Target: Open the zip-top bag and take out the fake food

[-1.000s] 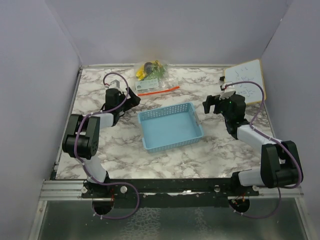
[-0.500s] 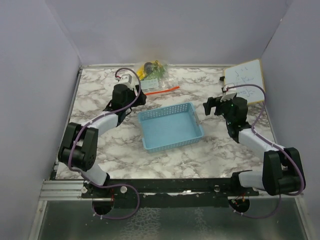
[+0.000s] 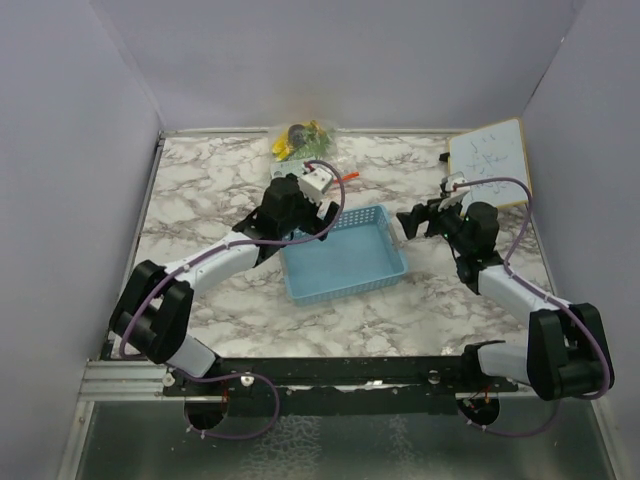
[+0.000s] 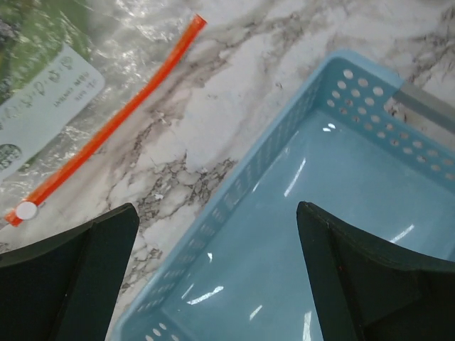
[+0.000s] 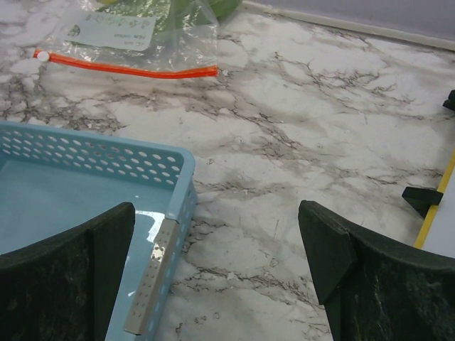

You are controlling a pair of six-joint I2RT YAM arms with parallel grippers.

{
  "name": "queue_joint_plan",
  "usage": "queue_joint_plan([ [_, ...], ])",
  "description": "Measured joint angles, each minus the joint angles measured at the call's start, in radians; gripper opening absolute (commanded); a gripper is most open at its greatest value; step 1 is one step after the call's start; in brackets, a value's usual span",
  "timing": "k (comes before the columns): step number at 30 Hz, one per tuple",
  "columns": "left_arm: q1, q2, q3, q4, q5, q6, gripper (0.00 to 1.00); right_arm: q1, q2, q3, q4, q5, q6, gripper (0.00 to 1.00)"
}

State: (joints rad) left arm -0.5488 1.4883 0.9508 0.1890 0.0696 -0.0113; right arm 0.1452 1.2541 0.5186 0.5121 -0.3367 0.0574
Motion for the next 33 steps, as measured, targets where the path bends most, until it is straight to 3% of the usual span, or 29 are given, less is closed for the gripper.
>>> queue_joint_plan([
  [7,-0.04,0.092,-0.046,-0.044,-0.027,0.085,0.87,0.0,-0.048,-0.029,0.013,-0.056,0.007,0.99],
  [16,-0.041,0.132,-0.057,-0.004,-0.127,0.087,0.42,0.0,-0.106,-0.12,0.074,-0.106,0.058,0.99],
  [21,-0.054,0.156,-0.046,0.005,-0.19,0.08,0.38,0.0,-0.099,-0.132,0.09,-0.118,0.073,0.99],
  [25,-0.077,0.15,-0.064,0.026,-0.231,0.042,0.18,0.0,-0.098,-0.13,0.087,-0.131,0.071,0.99],
  [27,-0.087,0.12,-0.106,0.053,-0.248,0.017,0.0,0.0,-0.091,-0.126,0.087,-0.137,0.069,0.99],
  [31,-0.101,0.079,-0.149,0.069,-0.275,-0.036,0.0,0.0,-0.053,-0.101,0.087,-0.154,0.068,0.99],
  [33,-0.1,0.08,-0.146,0.063,-0.292,-0.063,0.09,0.0,-0.033,-0.089,0.09,-0.166,0.069,0.99],
])
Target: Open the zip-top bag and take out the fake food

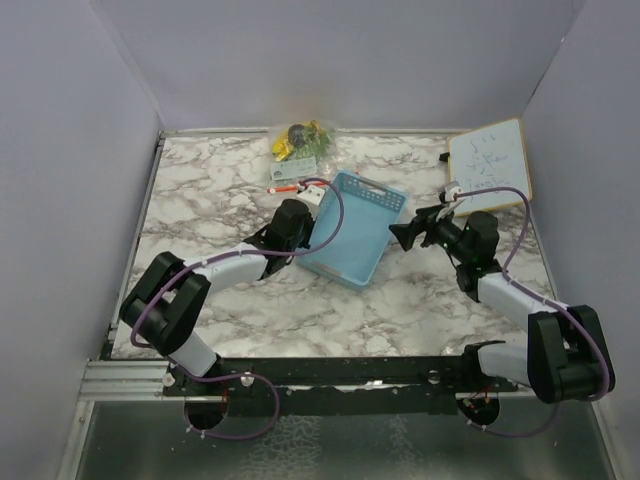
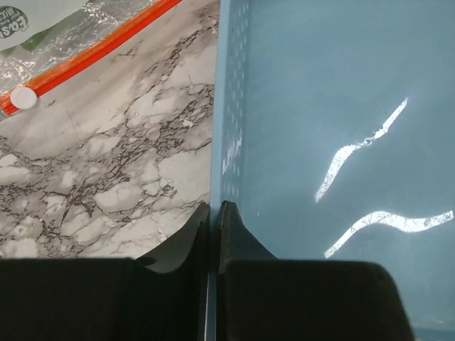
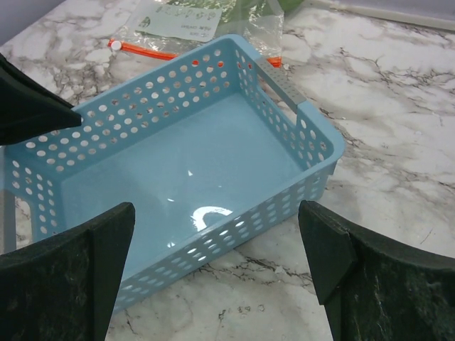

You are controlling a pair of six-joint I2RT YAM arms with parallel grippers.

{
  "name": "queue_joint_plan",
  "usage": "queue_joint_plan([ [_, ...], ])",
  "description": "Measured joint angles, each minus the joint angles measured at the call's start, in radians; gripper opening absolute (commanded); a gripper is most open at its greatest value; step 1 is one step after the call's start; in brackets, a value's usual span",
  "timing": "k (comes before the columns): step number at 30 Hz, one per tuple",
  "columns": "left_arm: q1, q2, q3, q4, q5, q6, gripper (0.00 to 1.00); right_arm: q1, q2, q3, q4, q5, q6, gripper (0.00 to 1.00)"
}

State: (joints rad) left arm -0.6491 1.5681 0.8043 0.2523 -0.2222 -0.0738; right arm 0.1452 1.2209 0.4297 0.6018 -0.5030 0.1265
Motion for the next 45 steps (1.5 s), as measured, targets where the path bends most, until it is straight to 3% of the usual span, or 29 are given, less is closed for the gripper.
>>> queue_joint_plan([
  [2,0.005,0.001,0.006,-0.014,-0.004,-0.024,0.16,0.0,0.012,0.004,0.008,-0.01,0.001,0.99],
  [6,0.0,0.011,0.023,-0.043,-0.027,-0.058,0.46,0.0,0.043,0.005,0.027,-0.034,0.005,0.99],
  [8,-0.001,0.035,0.024,-0.061,-0.039,-0.064,0.5,0.0,0.045,0.005,0.028,-0.044,0.008,0.99],
  [10,-0.001,0.067,0.024,-0.073,-0.049,-0.064,0.44,0.0,0.042,0.005,0.029,-0.045,0.008,0.99],
  [14,-0.004,0.101,0.05,-0.078,-0.082,-0.064,0.0,0.0,0.029,0.005,0.019,-0.032,0.001,0.99],
  [21,-0.021,0.062,0.078,-0.123,-0.106,-0.09,0.0,0.0,0.013,0.01,-0.011,-0.021,-0.004,0.99],
  [31,0.003,-0.208,0.099,-0.243,-0.224,-0.06,0.0,0.0,0.014,0.011,-0.018,-0.026,0.0,0.99],
  [34,0.081,-0.258,0.099,-0.263,-0.239,-0.087,0.0,0.0,0.031,0.029,-0.018,-0.037,0.001,0.99],
  [40,0.351,-0.294,0.096,-0.36,-0.302,-0.238,0.0,0.0,0.047,0.047,-0.018,-0.056,0.001,0.99],
  [45,0.474,-0.29,0.094,-0.436,-0.338,-0.346,0.0,0.0,0.057,0.047,-0.018,-0.078,0.0,0.99],
])
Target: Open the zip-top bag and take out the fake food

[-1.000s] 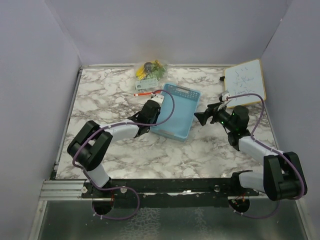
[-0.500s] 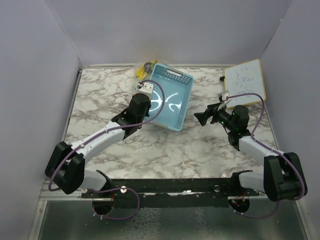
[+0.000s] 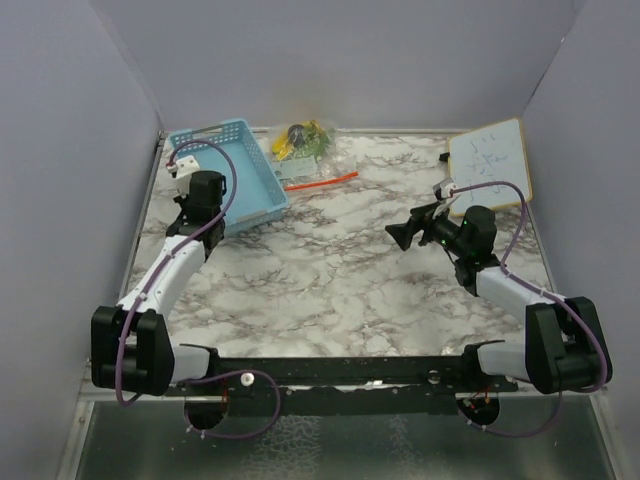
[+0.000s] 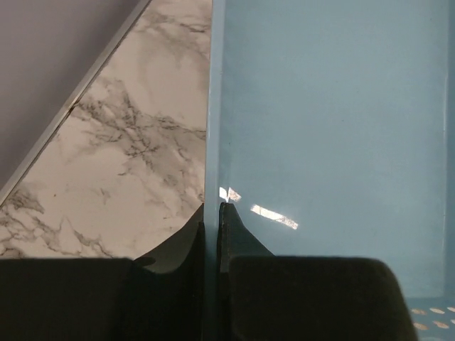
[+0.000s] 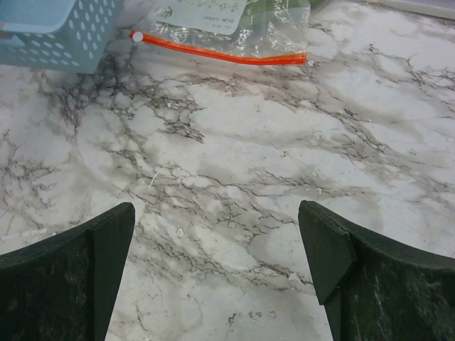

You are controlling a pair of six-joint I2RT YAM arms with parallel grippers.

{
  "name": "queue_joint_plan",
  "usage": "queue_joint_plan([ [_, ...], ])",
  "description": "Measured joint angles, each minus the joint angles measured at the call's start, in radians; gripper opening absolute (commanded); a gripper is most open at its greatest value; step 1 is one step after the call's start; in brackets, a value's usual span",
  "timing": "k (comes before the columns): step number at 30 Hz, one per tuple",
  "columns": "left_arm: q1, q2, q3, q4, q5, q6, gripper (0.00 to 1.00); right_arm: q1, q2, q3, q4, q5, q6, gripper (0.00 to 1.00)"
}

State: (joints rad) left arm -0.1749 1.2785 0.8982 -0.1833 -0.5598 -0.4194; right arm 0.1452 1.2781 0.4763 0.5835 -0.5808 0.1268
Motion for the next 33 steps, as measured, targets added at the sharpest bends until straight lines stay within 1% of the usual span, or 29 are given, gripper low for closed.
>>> queue_joint_plan([
  [5,0.108,0.061,-0.011,-0.026,-0.004,-0.06,0.0,0.0,0.0,0.0,0.0,-0.005,0.0,0.99],
  [8,0.138,0.132,-0.01,-0.044,-0.005,-0.068,0.0,0.0,0.0,0.0,0.0,-0.006,0.0,0.99],
  [9,0.145,0.153,-0.01,-0.053,-0.002,-0.069,0.03,0.0,0.0,0.0,0.0,-0.007,0.0,0.99],
  [10,0.15,0.167,-0.01,-0.062,0.002,-0.072,0.15,0.0,0.0,0.0,0.0,-0.008,0.0,0.99],
  [12,0.156,0.179,-0.01,-0.066,0.017,-0.081,0.47,0.0,0.0,0.0,0.0,-0.01,0.0,0.99],
  [13,0.157,0.179,-0.01,-0.065,0.022,-0.082,0.65,0.0,0.0,0.0,0.0,-0.011,0.0,0.99],
  [14,0.16,0.179,-0.01,-0.061,0.028,-0.087,0.79,0.0,0.0,0.0,0.0,-0.011,0.0,0.99],
  [15,0.16,0.179,-0.011,-0.054,0.034,-0.093,0.89,0.0,0.0,0.0,0.0,-0.011,0.0,0.99],
  [16,0.16,0.179,-0.012,-0.05,0.041,-0.102,0.93,0.0,0.0,0.0,0.0,-0.012,0.0,0.99],
  [18,0.161,0.179,-0.016,-0.045,0.056,-0.121,0.96,0.0,0.0,0.0,0.001,-0.013,0.0,0.99],
  [23,0.159,0.142,-0.045,-0.034,0.082,-0.134,0.97,0.0,0.007,0.0,0.002,-0.037,-0.001,0.99],
  [26,0.137,0.105,-0.038,-0.038,0.082,-0.134,0.97,0.0,0.042,0.011,0.0,-0.062,-0.004,0.99],
  [30,0.055,0.099,0.026,-0.071,0.052,-0.137,0.96,0.0,0.068,0.023,-0.001,-0.08,-0.007,0.99],
  [33,-0.003,0.08,0.064,-0.074,0.043,-0.14,0.96,0.0,0.069,0.039,-0.022,-0.054,-0.007,0.99],
])
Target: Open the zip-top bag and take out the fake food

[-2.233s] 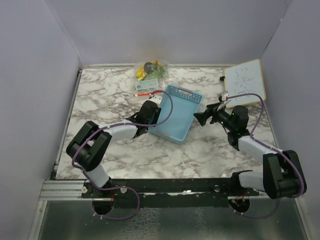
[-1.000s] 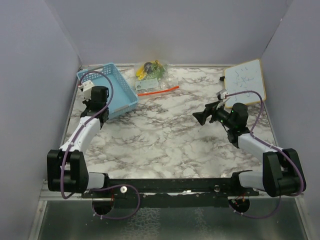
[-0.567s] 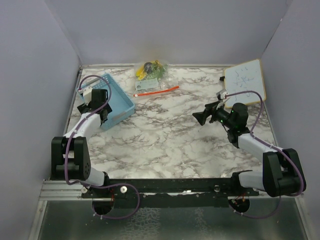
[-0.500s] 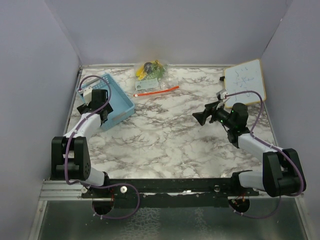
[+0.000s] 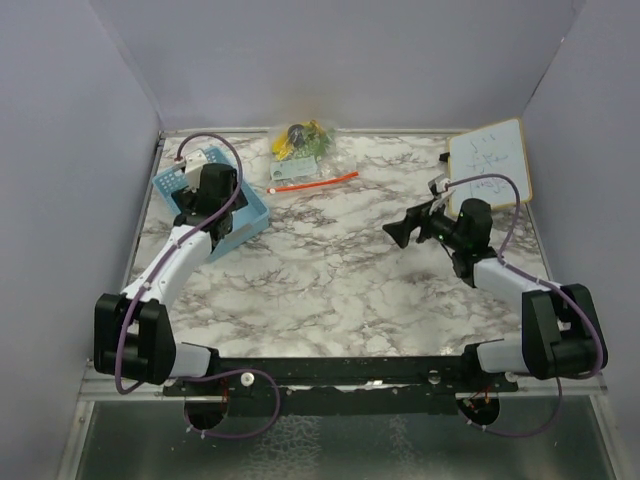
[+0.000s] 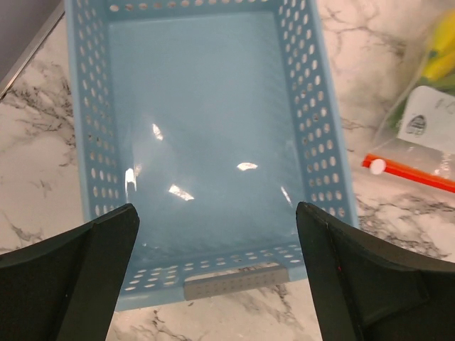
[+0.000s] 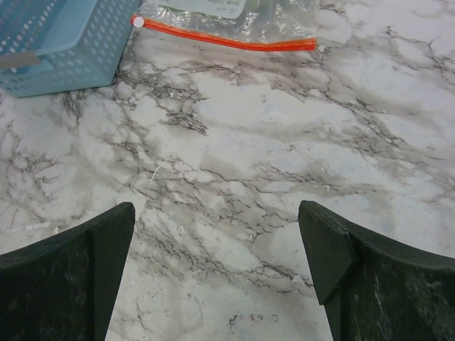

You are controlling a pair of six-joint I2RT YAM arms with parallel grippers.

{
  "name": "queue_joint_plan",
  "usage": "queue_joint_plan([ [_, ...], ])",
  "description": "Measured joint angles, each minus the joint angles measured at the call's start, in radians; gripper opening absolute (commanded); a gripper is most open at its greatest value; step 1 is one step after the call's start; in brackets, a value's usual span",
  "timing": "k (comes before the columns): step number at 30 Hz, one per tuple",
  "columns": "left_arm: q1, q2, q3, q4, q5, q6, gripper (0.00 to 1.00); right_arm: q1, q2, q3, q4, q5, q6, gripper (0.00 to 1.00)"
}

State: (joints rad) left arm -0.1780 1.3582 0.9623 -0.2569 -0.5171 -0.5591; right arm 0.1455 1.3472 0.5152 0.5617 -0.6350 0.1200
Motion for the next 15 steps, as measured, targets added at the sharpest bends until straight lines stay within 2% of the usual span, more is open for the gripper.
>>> queue_joint_plan([
  [5,-0.061,-0.017,0.057,0.008,0.013,0.005,0.96,0.0,0.046,0.1,-0.055,0.021,0.001,0.99],
  [8,-0.089,-0.018,0.051,0.042,0.062,0.02,0.96,0.0,0.102,0.179,-0.059,0.033,0.061,0.99],
  [12,-0.105,-0.018,0.043,0.053,0.135,0.055,0.97,0.004,0.279,0.423,-0.152,0.04,0.175,0.99],
  [15,-0.105,-0.023,0.042,0.053,0.167,0.078,0.97,0.006,0.431,0.558,-0.13,0.024,0.279,0.99],
])
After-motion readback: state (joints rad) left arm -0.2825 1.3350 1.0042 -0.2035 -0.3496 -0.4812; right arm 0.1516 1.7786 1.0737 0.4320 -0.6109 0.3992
